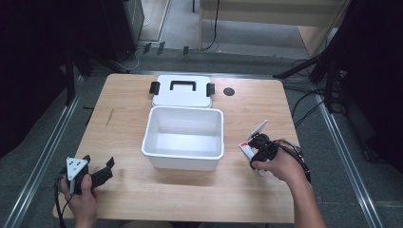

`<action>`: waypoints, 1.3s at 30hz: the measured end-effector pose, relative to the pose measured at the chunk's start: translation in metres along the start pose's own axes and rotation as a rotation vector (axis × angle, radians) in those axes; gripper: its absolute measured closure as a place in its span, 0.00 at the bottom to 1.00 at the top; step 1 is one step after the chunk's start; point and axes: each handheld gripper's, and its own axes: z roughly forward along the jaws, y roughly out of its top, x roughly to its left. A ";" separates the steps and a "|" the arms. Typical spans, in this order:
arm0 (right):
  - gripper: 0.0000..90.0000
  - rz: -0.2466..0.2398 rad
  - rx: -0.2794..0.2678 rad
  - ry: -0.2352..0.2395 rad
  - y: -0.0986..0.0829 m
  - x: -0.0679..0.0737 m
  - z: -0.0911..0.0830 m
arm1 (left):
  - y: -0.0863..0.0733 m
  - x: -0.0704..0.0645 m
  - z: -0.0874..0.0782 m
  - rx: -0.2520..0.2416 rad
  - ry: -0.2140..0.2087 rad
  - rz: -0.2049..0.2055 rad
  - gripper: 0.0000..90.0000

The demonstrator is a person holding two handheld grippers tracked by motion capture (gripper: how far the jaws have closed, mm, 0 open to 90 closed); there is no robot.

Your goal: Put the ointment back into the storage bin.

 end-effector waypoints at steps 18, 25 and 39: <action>0.80 -0.024 -0.009 -0.022 0.010 0.000 0.005 | 0.000 0.001 0.001 0.006 -0.004 -0.003 0.16; 0.81 -0.018 -0.037 -0.026 0.011 -0.001 -0.009 | 0.000 0.001 0.001 0.006 -0.005 -0.004 0.16; 0.81 -0.022 -0.084 -0.018 0.023 0.000 -0.057 | 0.000 0.001 0.001 0.009 -0.007 -0.010 0.16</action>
